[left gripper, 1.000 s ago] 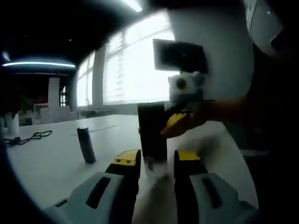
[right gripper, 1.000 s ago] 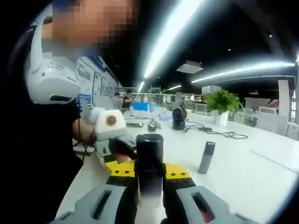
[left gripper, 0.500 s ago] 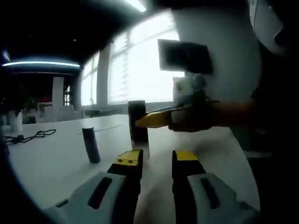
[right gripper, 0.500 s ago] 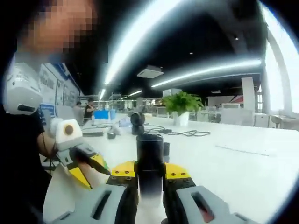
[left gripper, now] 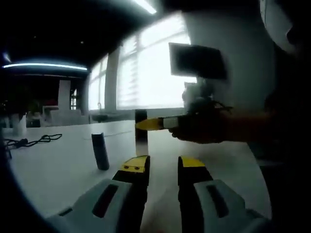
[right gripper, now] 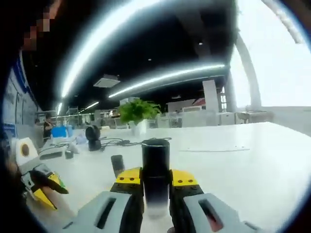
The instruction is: Pick up cosmetic bottle twist off cap place on table pick up cap screw tight cap place on table
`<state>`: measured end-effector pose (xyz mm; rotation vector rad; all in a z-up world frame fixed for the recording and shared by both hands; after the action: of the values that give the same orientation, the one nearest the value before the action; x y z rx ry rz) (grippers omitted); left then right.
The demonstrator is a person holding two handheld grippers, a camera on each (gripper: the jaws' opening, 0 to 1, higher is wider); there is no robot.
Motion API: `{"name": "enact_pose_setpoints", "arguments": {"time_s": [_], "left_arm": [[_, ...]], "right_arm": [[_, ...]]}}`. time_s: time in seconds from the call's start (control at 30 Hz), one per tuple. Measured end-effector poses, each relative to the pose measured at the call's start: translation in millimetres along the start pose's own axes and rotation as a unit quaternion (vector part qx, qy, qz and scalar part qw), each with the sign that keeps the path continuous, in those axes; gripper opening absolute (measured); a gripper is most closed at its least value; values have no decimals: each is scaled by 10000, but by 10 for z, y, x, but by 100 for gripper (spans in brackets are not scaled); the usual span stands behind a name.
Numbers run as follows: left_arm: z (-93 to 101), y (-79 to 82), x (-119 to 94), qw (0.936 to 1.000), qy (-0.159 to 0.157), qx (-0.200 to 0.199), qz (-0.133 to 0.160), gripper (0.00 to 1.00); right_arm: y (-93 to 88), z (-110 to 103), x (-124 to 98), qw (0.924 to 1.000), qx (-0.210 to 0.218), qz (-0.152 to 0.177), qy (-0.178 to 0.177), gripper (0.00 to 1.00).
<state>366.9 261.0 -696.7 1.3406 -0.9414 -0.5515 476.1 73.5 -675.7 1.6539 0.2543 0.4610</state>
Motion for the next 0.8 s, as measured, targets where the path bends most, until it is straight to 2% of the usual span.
{"name": "enact_pose_setpoints", "arguments": {"time_s": [0.13, 0.23, 0.4, 0.53, 0.8], "left_arm": [[-14, -9, 3, 10000, 29, 25, -34, 14], [-33, -5, 1, 10000, 78, 3, -20, 14], [-52, -3, 6, 9999, 106, -3, -6, 14], [-48, -13, 7, 10000, 74, 37, -56, 14], [-61, -24, 5, 9999, 79, 65, -118, 14]], "right_arm": [[-5, 57, 49, 9993, 7, -66, -356, 14], [9, 71, 55, 9980, -254, 3, -577, 14], [-5, 90, 84, 9945, -569, -61, -876, 14], [3, 106, 95, 9920, -748, -80, -1011, 14], [-2, 123, 71, 9914, -797, -9, -1033, 14]]}}
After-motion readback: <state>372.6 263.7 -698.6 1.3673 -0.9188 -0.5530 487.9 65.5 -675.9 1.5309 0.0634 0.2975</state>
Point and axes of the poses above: the point that each gripper's makers call its tool centre point, and the gripper's own axes: x roughly forward along the fingers, z roughly to its right, y roughly out of its top, the point moved 7 cm from there along -x, roughly backward along the fingers, and after that the axes turned 13 degrees about z, right-handed, at the moved point
